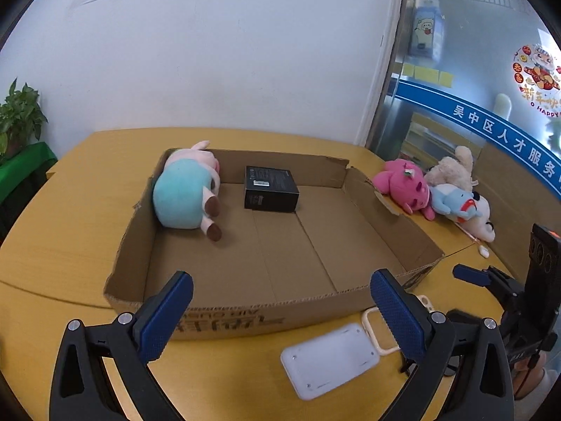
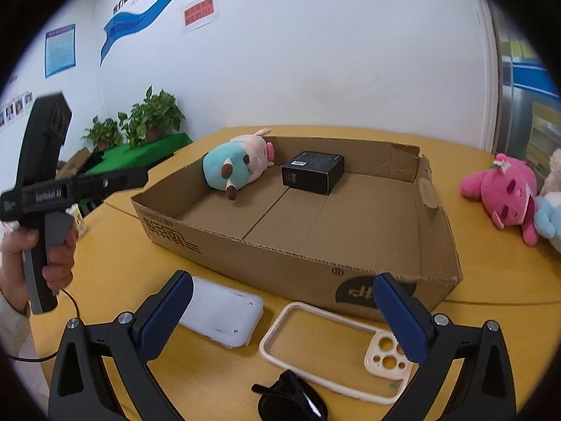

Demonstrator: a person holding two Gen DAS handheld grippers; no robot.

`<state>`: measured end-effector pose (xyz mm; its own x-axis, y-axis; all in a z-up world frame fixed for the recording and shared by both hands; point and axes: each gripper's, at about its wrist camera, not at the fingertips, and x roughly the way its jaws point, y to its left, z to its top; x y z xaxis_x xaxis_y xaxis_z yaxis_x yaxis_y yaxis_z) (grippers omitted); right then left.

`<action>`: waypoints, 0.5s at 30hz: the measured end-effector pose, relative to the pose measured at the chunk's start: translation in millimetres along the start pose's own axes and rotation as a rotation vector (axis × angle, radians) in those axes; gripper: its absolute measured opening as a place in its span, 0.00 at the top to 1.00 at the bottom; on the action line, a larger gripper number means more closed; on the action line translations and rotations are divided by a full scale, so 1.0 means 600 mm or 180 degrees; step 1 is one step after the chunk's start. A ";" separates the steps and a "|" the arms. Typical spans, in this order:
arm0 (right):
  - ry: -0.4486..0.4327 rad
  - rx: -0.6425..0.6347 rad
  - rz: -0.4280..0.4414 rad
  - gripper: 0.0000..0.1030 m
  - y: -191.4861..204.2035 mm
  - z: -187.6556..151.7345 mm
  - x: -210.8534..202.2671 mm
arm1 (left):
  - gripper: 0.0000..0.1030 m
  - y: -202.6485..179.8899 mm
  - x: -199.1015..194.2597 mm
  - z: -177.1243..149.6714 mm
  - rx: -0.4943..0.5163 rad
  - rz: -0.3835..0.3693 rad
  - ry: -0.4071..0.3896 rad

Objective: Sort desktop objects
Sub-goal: 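Lift the open left gripper out of the cardboard box, then grasp the white plastic case on the table with the left gripper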

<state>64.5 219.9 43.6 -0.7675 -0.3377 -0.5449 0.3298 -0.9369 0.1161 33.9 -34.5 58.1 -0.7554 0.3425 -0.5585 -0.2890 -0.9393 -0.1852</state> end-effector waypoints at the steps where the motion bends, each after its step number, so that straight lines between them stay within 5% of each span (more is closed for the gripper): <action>1: -0.0018 0.0043 -0.0005 0.00 -0.004 -0.002 -0.003 | 0.01 -0.003 -0.006 -0.004 0.0026 0.0045 -0.0038; 8: -0.0103 -0.0220 -0.0115 0.00 0.009 -0.013 -0.008 | 0.01 -0.021 -0.017 -0.037 0.0237 0.0216 -0.0037; 15: 0.0482 -0.0797 0.0108 0.05 0.074 -0.043 0.056 | 0.03 0.005 0.037 -0.089 -0.0070 -0.0059 0.0492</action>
<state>67.2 169.4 9.0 -0.6692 -0.3335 -0.6641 0.4937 -0.8674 -0.0620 48.1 -31.0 2.0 -0.6502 0.3539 -0.6723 -0.2877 -0.9337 -0.2133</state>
